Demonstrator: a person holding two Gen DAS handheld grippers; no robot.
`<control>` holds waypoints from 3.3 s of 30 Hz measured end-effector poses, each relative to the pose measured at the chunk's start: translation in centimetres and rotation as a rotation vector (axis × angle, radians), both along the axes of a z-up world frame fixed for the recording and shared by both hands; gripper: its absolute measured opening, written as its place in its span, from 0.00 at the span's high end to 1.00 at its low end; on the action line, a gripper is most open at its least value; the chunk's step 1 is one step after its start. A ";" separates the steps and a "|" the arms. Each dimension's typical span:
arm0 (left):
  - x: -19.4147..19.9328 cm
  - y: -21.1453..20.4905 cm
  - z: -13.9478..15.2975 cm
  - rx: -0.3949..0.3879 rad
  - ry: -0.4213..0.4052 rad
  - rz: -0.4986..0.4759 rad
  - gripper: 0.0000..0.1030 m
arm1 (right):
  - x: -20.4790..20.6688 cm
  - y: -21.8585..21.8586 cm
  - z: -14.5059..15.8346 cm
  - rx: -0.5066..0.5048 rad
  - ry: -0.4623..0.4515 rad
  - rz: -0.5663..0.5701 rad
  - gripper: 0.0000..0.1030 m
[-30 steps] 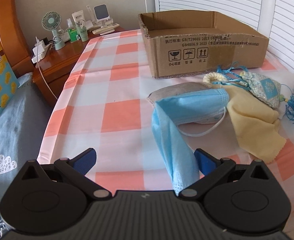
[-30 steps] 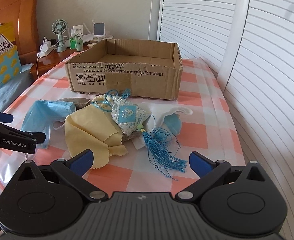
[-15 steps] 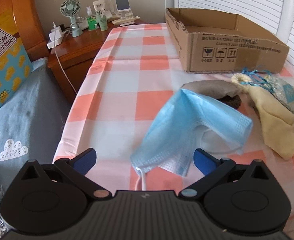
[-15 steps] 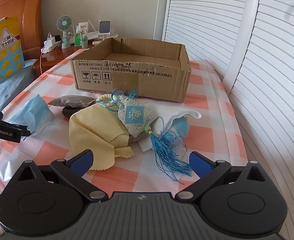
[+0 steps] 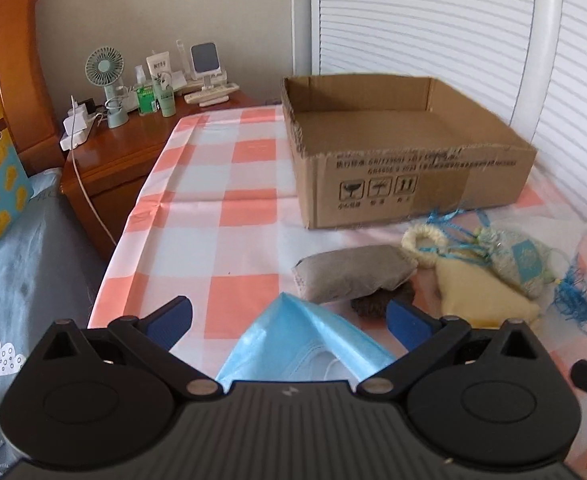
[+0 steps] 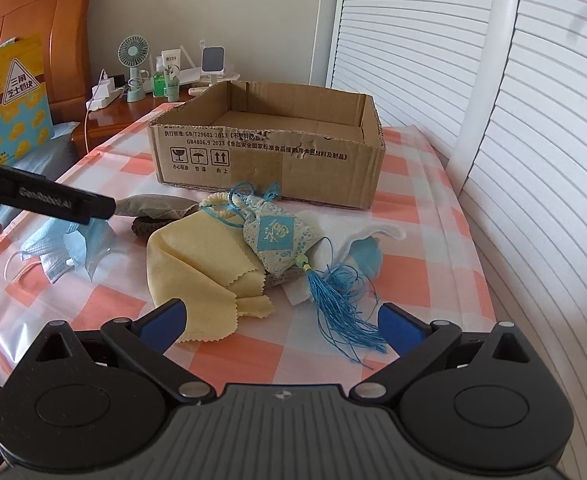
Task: Organize soft objects
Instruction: 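Lower the left tool onto the blue mask while the right tool approaches the tasseled sachet, then close the left tool on the blue mask while the right tool grasps the blue sachet, then carry the mask into the cardboard box and open the left tool while the right drops the sachet in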
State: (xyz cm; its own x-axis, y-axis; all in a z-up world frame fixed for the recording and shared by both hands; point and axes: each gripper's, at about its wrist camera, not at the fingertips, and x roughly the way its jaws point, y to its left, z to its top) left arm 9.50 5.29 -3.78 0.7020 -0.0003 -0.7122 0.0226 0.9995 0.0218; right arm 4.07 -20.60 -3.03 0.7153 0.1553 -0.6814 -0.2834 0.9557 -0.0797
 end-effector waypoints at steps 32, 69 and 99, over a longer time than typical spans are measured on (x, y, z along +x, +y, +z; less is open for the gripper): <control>-1.8 2.7 -5.0 -0.050 0.032 -0.010 0.00 | 0.1 1.2 -5.1 0.019 0.083 0.291 0.00; -1.9 2.6 -4.7 -0.012 0.016 -0.035 0.00 | 9.3 3.6 -2.0 -0.306 -0.006 0.454 0.38; -4.4 3.8 -0.9 -0.022 -0.056 -0.173 0.69 | 8.1 3.0 0.1 -0.268 -0.023 0.422 0.72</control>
State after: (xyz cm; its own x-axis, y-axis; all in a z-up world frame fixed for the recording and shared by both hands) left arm 5.11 9.04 -4.72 0.7289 -0.1397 -0.6702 0.1940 0.9810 0.0066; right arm 12.13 -17.59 -2.94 0.6435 0.2560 -0.7214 -0.6359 0.7033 -0.3176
